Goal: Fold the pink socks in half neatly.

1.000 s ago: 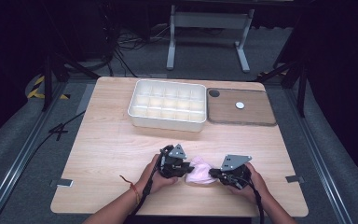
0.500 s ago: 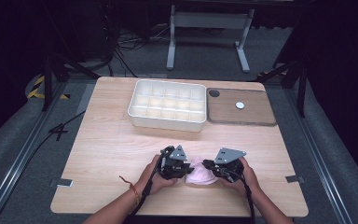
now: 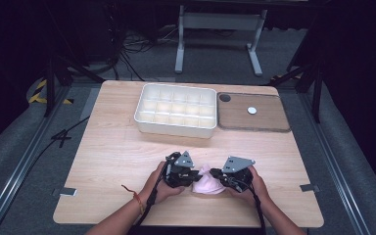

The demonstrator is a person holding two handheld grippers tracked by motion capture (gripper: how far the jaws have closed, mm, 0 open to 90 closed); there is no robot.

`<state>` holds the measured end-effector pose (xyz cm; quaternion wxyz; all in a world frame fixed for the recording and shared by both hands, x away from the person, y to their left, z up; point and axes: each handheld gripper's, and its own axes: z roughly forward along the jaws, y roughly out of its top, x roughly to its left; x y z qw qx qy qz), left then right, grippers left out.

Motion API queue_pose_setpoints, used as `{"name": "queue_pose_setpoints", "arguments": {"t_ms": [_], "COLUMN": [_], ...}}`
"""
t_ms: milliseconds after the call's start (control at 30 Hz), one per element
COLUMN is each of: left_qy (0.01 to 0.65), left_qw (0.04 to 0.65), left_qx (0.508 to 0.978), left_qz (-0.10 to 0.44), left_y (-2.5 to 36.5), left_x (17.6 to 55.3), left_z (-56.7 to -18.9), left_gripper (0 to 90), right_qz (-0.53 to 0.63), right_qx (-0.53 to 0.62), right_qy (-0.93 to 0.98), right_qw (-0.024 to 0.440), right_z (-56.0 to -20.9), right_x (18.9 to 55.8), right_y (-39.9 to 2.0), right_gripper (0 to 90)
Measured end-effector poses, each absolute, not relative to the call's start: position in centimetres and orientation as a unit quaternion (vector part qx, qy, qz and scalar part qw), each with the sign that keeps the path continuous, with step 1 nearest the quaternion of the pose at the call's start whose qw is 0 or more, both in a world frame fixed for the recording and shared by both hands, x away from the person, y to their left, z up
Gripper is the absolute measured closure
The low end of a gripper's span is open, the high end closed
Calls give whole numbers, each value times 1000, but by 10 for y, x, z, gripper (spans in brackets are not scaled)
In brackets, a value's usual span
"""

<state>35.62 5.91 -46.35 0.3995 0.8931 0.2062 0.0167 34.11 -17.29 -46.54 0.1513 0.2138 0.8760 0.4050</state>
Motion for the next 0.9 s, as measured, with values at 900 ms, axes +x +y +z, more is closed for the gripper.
{"name": "queue_pose_setpoints", "arguments": {"t_ms": [900], "left_qy": [200], "left_qw": [396], "left_qx": [895], "left_qz": [40], "left_y": [65], "left_x": [353], "left_z": [-455], "left_gripper": [827], "right_qz": [396], "right_qx": [201], "right_qy": [884], "right_qw": [150], "right_z": [-466], "right_x": [336], "right_y": [-170], "right_gripper": [877]}}
